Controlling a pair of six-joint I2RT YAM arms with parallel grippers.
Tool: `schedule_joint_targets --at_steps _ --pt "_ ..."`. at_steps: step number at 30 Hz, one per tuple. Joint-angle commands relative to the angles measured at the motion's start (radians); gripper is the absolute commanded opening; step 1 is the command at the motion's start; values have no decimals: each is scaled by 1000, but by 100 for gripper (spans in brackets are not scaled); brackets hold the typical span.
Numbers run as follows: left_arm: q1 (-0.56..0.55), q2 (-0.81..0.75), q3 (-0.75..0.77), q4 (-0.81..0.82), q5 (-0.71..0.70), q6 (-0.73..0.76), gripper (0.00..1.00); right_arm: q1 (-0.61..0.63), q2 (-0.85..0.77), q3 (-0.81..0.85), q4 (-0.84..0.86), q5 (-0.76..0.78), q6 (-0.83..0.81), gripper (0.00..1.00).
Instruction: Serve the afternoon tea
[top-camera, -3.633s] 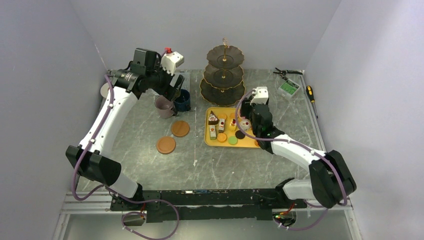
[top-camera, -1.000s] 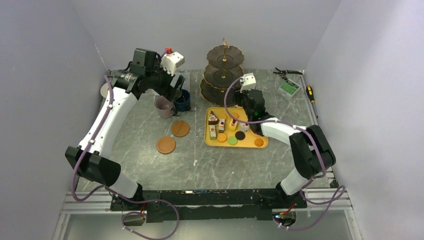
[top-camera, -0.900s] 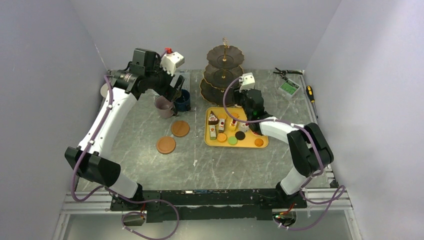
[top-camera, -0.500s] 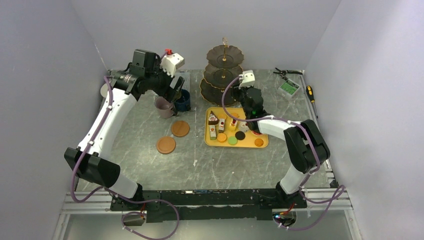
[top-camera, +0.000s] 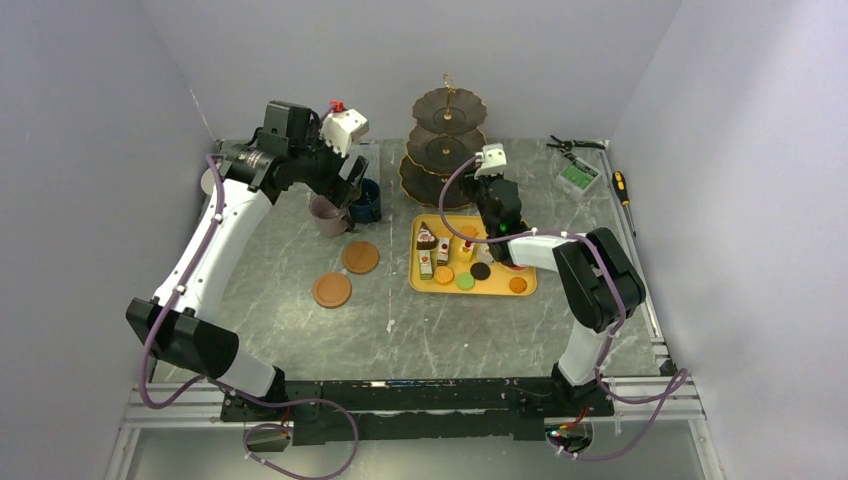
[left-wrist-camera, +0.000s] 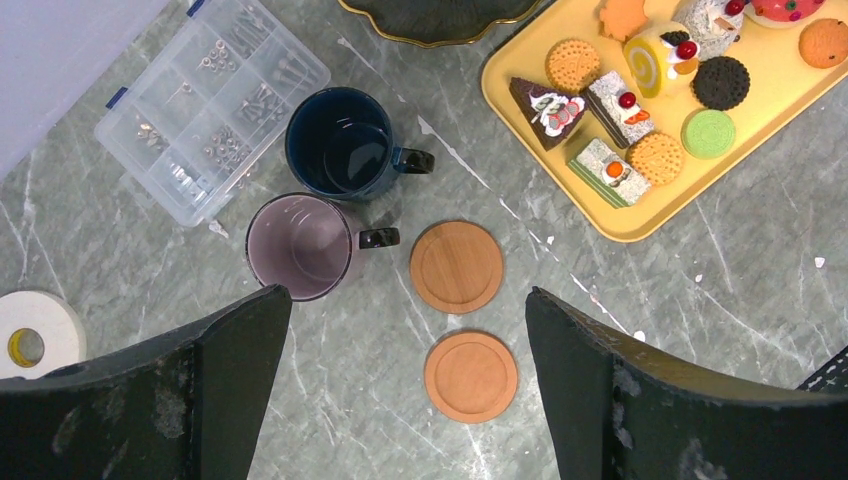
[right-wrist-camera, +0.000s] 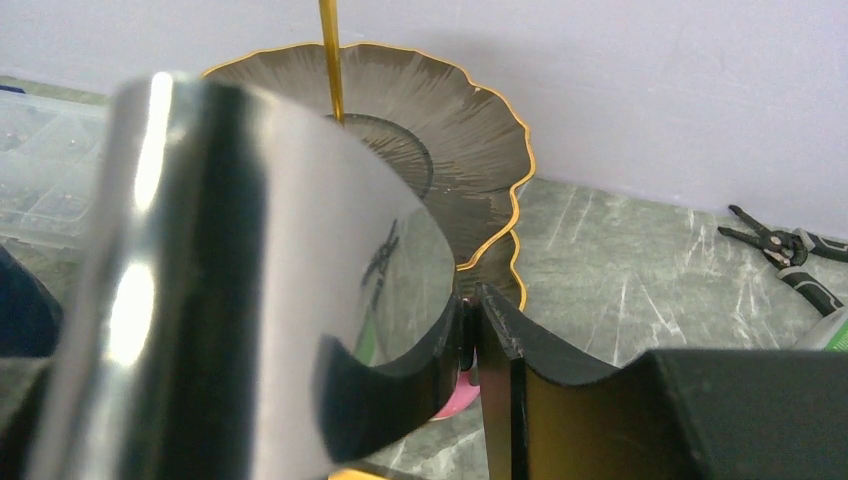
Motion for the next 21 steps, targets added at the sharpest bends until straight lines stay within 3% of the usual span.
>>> schedule_joint_targets --at_steps 1,9,21 --pt "2 -40 0 13 21 14 94 -1 -36 -5 108 -6 3 49" --pt "1 -43 0 13 31 4 94 -1 -75 -48 109 -32 14 64" --pt "1 -47 5 3 39 -3 94 -1 -137 -71 88 -31 1 65"
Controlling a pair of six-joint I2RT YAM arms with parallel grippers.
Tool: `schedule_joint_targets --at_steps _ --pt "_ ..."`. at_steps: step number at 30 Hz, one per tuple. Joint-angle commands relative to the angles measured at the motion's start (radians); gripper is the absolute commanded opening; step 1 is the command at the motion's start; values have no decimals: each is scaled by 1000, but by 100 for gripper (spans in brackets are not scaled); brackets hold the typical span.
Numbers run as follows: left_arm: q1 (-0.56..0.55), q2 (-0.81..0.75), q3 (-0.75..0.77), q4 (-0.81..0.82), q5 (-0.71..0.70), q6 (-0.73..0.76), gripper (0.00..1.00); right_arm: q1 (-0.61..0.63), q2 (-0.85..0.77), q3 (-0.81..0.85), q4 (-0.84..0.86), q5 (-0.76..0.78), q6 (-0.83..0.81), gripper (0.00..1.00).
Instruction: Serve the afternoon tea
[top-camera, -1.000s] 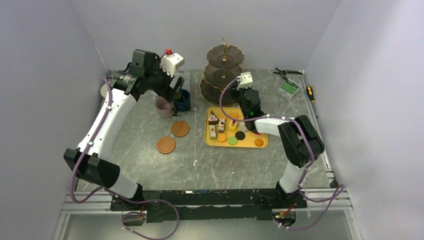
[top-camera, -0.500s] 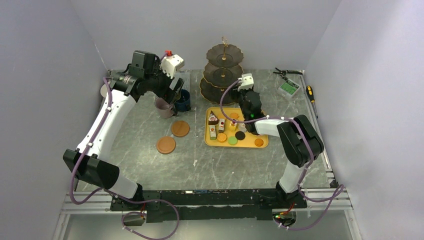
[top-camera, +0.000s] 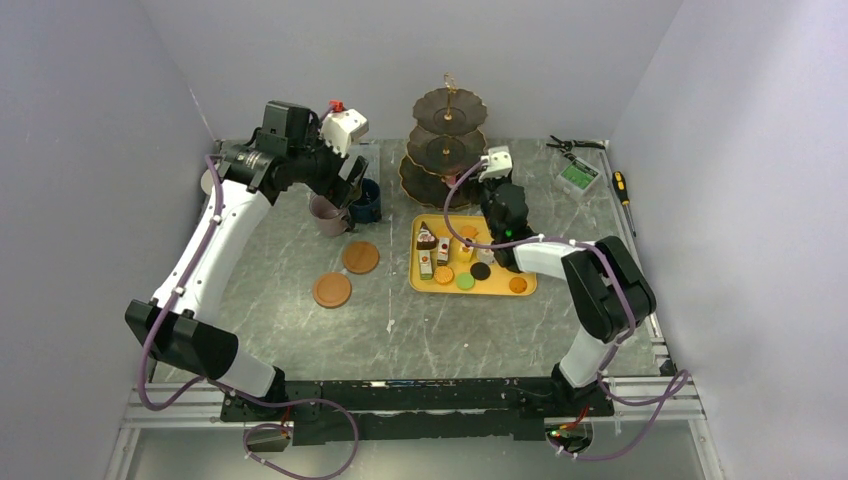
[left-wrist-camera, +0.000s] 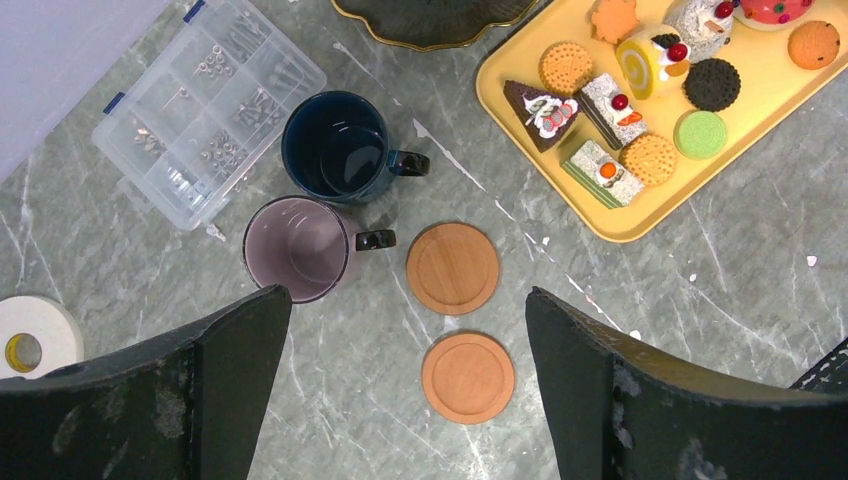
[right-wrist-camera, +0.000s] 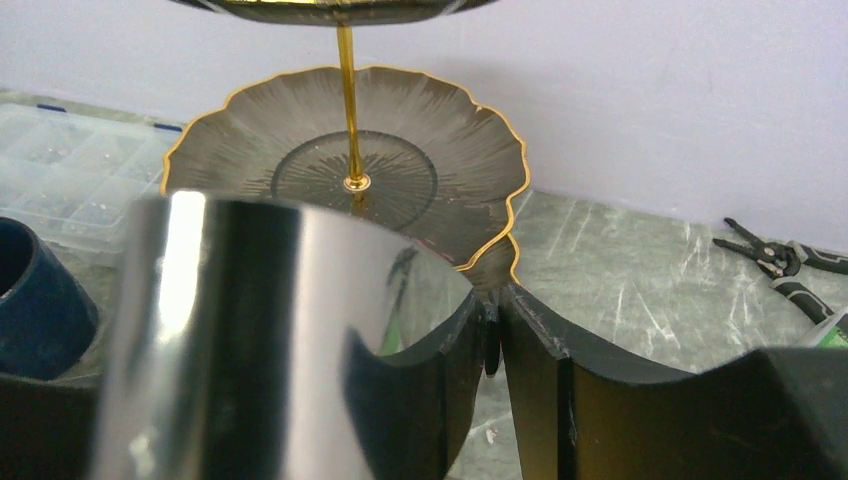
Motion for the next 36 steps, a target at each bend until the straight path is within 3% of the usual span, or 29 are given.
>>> schedule_joint_targets --at_steps 1,11,25,36 --pt "2 -41 8 2 29 -5 94 -1 -86 -19 54 -6 -5 64" --pt "2 -41 17 -8 30 -2 94 -1 -236 -141 -8 53 12 59" --pt "2 -41 8 -15 36 7 94 -1 -636 -310 -508 310 175 61" --pt "3 -17 24 -43 -14 7 94 -3 -600 -348 -473 389 191 65"
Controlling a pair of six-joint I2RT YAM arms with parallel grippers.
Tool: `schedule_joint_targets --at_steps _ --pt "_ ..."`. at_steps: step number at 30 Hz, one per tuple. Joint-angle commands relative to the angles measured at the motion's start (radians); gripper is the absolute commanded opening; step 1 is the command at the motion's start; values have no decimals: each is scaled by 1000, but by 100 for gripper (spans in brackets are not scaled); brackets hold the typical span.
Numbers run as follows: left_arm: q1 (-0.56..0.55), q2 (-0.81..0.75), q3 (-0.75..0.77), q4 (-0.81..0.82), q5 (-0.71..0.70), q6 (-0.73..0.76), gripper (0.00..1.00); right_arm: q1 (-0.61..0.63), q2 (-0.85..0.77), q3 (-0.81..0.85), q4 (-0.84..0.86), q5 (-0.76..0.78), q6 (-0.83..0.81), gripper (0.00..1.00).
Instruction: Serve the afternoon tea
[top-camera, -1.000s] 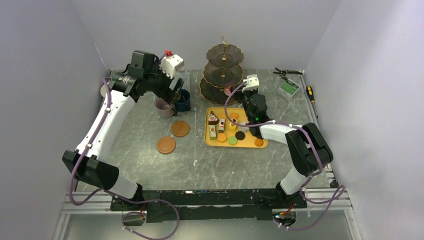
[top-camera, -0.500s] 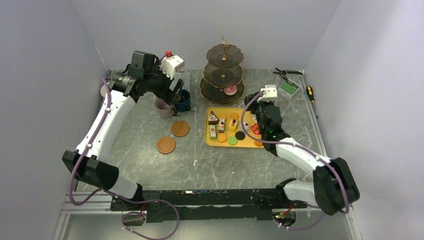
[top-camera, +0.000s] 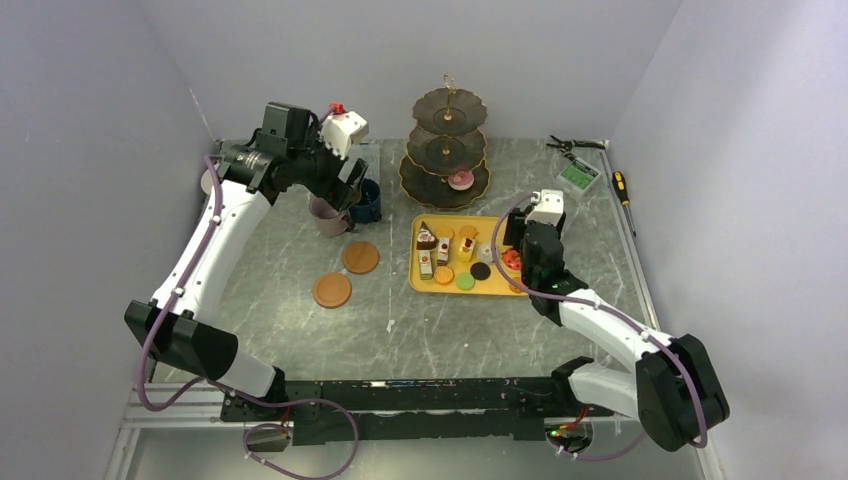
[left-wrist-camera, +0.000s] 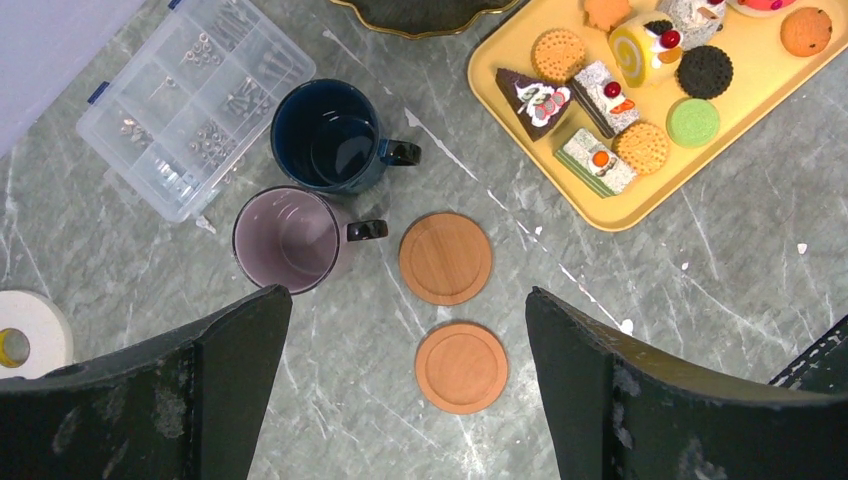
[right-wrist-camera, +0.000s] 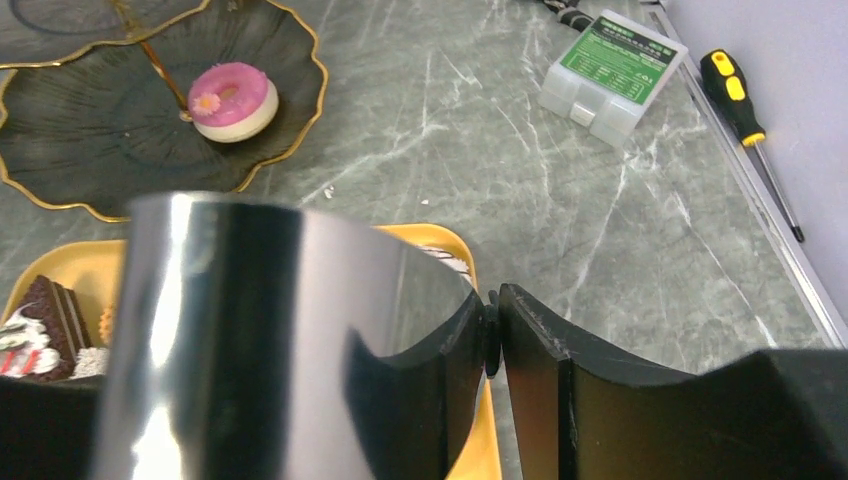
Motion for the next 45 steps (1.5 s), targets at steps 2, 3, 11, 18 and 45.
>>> schedule_joint_targets --at_steps 2,3,11,18,45 --pt "3 -1 47 -42 -41 6 94 -6 50 -1 104 65 -4 65" --pt "2 -1 49 -43 -46 7 94 -9 60 -5 127 60 -10 65" --pt "4 -32 4 -2 -29 17 94 -29 133 -54 380 -5 -31 65" --pt "4 -32 17 -8 -17 13 94 -66 196 -55 451 -30 -1 65" --pt "4 -34 23 4 0 5 94 -84 192 -21 289 -104 69 61"
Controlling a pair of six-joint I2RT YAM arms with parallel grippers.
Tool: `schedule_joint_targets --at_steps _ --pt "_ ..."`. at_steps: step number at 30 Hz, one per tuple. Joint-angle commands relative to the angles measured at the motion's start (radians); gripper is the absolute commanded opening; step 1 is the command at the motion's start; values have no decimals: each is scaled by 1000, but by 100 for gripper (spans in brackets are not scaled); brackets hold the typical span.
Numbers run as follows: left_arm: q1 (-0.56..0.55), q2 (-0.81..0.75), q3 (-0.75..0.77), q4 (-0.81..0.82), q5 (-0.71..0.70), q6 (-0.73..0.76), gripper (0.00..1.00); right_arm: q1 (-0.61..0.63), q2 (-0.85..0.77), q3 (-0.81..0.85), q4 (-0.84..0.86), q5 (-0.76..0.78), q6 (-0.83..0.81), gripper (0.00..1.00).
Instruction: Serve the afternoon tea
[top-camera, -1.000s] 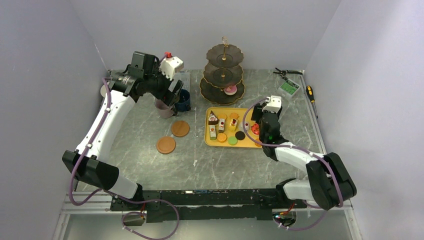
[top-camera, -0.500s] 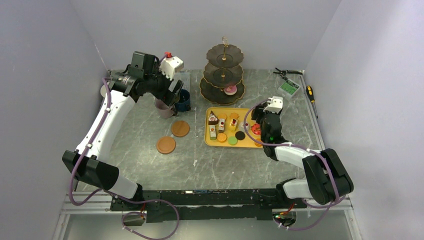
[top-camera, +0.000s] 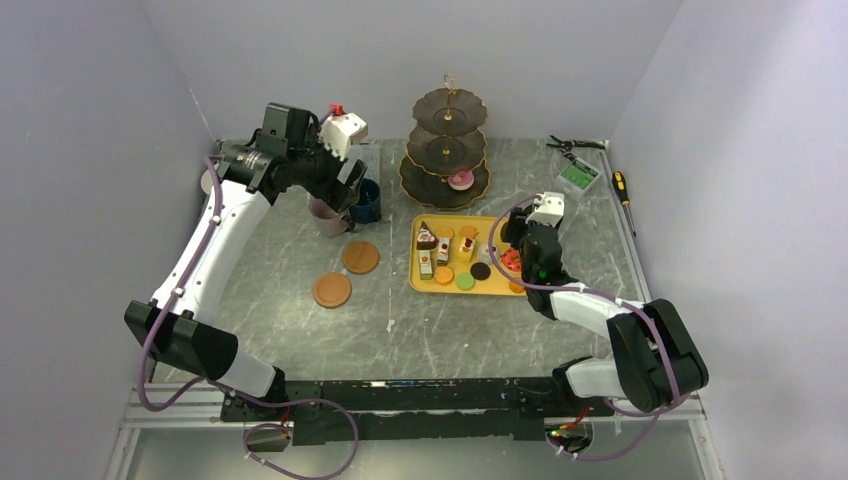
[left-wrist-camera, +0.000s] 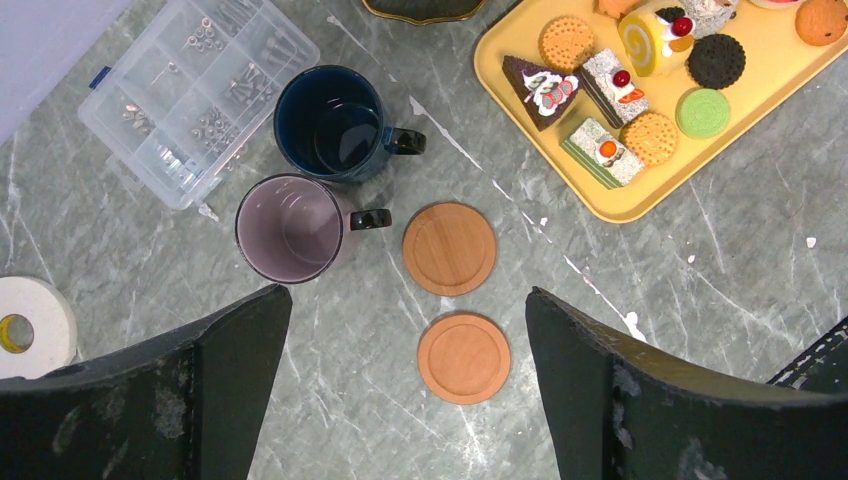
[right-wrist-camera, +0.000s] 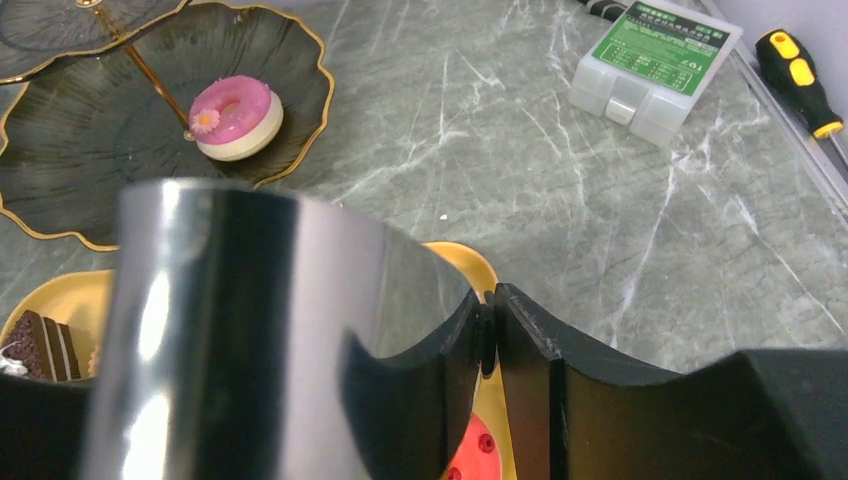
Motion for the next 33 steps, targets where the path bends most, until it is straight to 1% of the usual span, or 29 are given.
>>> schedule_joint_targets --at_steps 1,7,9,14,18,24,33 --pt "4 -34 24 24 25 1 94 -3 -7 45 -22 -15 36 60" --pt "4 -31 36 21 25 6 94 0 2 47 14 -46 24 46" --pt "4 -33 36 21 26 5 94 5 -16 51 26 -56 2 45" --pt "4 -25 36 24 27 -2 94 12 -54 94 48 -103 -45 44" --pt "4 -19 39 27 26 -6 94 21 -35 150 71 -157 -49 44" --pt "4 -10 45 26 25 -4 94 42 78 259 112 -234 -18 44" --pt "4 -5 49 24 15 2 94 109 234 386 125 -260 -19 45"
